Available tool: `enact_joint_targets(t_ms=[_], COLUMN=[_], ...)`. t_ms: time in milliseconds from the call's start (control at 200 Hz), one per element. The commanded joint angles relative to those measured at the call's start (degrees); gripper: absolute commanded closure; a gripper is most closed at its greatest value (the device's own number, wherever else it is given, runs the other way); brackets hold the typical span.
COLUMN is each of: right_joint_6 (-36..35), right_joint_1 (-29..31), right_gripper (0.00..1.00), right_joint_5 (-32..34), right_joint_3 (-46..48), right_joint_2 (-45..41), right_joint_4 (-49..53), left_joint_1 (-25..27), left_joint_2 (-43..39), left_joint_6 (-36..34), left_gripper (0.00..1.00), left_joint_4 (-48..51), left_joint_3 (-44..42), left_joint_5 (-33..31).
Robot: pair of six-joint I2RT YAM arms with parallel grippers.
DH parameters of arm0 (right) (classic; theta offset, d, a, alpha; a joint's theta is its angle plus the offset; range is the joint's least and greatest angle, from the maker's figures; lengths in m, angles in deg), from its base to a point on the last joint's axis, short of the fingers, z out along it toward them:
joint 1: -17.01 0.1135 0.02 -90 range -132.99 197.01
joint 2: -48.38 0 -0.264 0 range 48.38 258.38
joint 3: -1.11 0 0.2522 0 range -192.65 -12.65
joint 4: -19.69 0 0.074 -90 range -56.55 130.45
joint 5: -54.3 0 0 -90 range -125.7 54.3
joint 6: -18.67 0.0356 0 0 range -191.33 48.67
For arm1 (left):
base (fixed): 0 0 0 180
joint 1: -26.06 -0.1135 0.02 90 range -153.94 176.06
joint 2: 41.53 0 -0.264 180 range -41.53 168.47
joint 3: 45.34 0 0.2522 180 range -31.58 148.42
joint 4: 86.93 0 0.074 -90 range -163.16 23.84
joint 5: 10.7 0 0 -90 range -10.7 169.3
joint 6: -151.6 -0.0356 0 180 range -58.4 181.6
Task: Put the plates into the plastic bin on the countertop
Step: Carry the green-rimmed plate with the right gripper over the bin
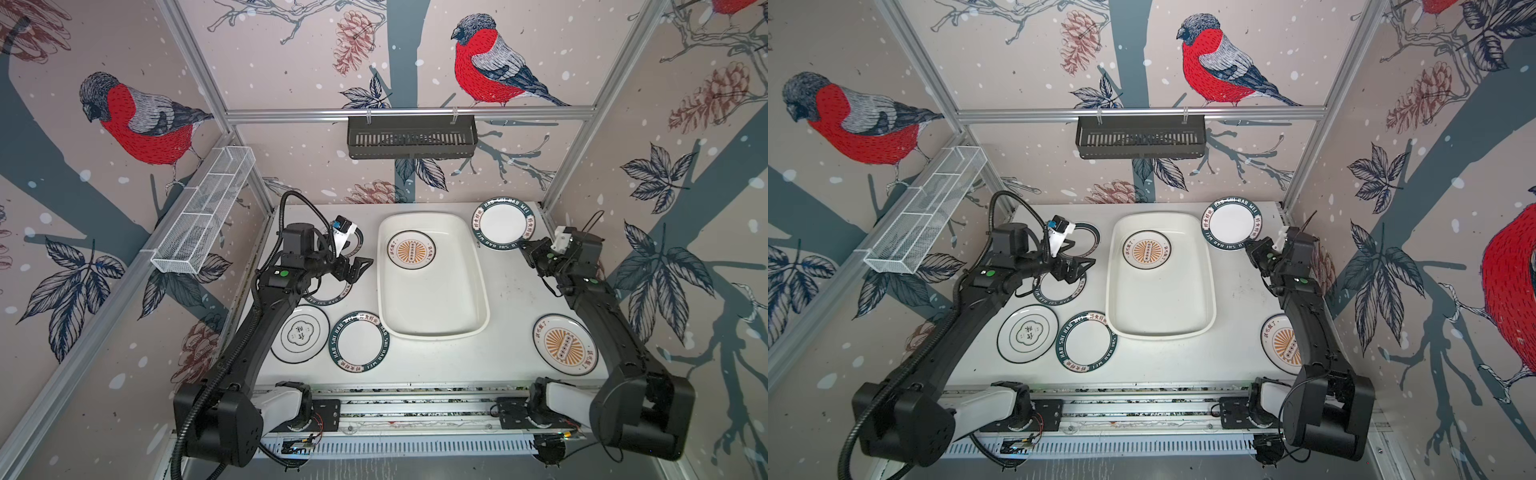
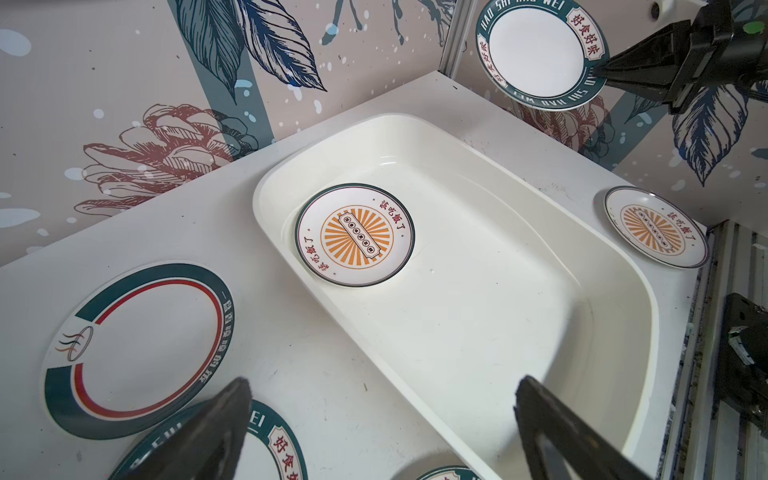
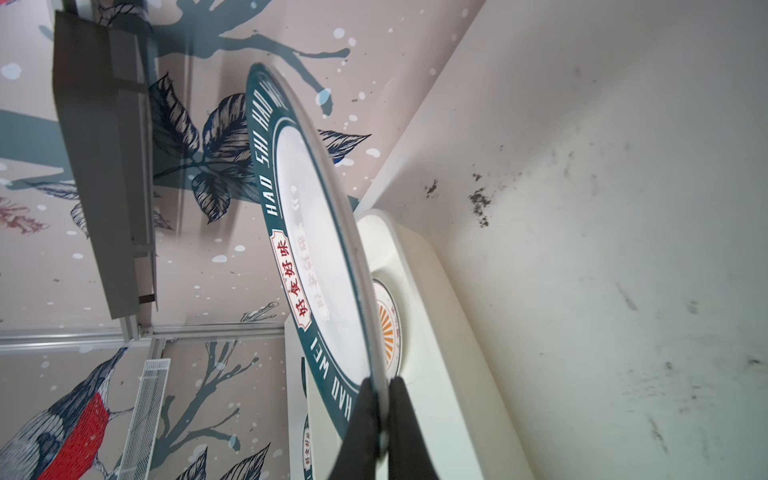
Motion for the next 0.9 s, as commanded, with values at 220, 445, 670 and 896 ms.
enact_joint_targets(t_ms=[220, 445, 670, 896], right_joint_6=[3.7, 5.2, 7.8, 9.5], right_joint_1=[13.7, 21.8, 26.6, 29.9], right_gripper=[0.98, 0.98, 0.98, 0.98], right_joint_5=[4.6, 6.8, 7.2, 6.5], right_joint_3=[-2.0, -2.1, -2.7, -4.7], right_joint_2=[2.1, 6.4, 12.1, 19.0], right_joint_4=[-3.7, -6.6, -11.8, -15.4], left_joint_1=[0.1, 0.1, 0.1, 0.1], left_joint_2=[-0.5, -1.7, -2.6, -3.3], left_joint_6=[-1.0, -2.6, -1.1, 0.4], left_gripper=[0.02, 0.02, 0.02, 0.02], left_joint_4=[-0.7, 1.3, 3.2, 5.7], left_joint_3=[1.0, 2.4, 4.9, 7.2], left_joint_5=[0.1, -1.1, 0.0, 2.1])
